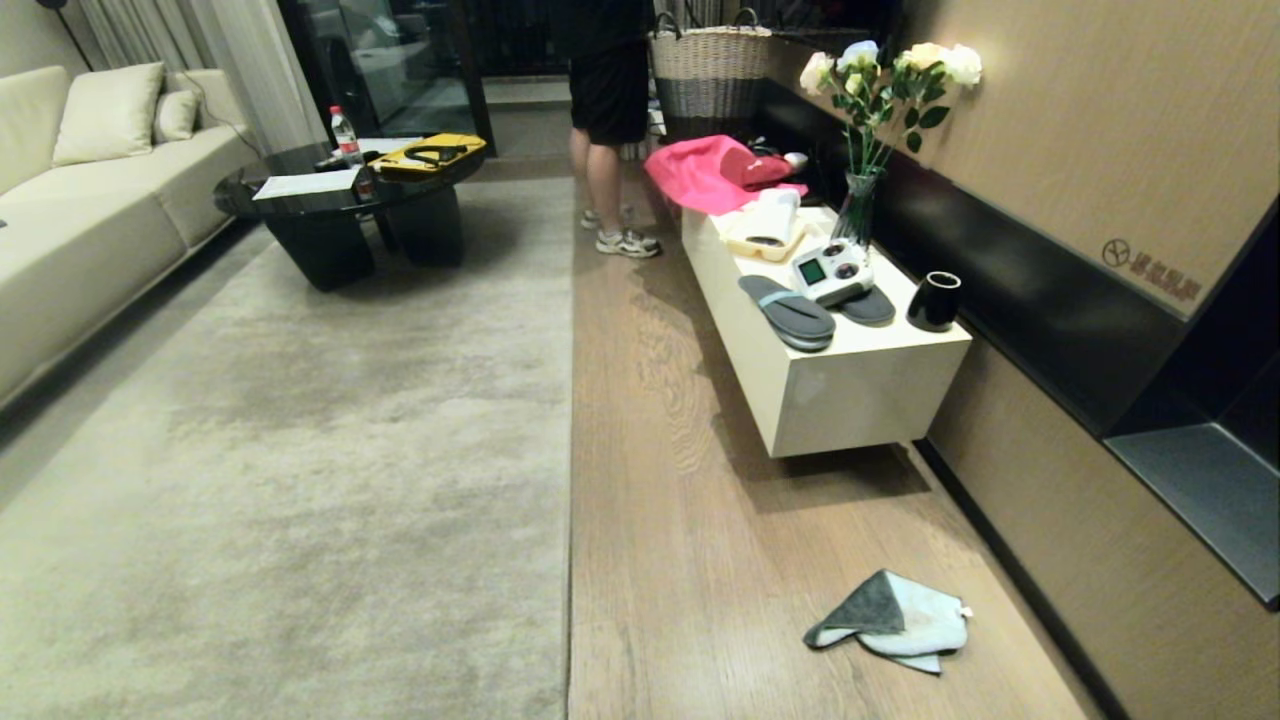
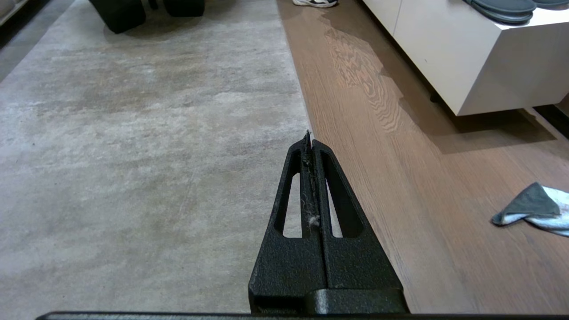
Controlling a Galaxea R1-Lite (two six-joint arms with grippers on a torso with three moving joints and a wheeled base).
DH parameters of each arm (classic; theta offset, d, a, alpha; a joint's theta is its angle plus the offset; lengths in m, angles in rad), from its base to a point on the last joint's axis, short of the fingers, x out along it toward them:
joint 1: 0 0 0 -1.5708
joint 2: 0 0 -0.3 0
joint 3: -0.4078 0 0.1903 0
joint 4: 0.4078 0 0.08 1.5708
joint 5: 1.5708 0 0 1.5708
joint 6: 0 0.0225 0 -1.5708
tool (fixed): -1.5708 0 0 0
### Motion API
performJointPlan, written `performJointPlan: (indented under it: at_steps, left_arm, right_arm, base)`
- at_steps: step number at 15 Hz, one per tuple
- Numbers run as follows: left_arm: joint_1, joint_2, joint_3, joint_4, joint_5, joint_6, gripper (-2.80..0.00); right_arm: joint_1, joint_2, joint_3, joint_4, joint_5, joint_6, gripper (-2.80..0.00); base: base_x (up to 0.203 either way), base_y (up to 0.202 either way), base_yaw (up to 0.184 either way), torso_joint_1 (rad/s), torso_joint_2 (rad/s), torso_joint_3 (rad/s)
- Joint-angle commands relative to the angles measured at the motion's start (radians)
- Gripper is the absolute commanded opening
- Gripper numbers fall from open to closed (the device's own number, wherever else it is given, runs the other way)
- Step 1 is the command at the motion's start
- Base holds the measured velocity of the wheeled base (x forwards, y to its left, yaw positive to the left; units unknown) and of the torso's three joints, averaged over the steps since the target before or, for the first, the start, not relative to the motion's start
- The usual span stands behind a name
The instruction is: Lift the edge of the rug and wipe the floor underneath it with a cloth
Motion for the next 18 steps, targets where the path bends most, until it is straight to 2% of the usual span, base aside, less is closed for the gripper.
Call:
performJointPlan:
  at_steps: [1,18]
  left_arm:
    - [0.000,0.000,0.000,-0.001,0.000,0.000,-2.80]
    - [0.000,0.000,0.000,-0.001,0.000,0.000,-2.80]
  right_arm:
    - [0.000,-0.002,0.000,-0.001,0.001,0.000,-2.80]
    - [0.000,-0.002,0.000,-0.001,0.001,0.001,-2.80]
  base:
    - [0.000,0.000,0.000,0.000,0.00,0.000]
    - [0.000,0.000,0.000,0.000,0.00,0.000]
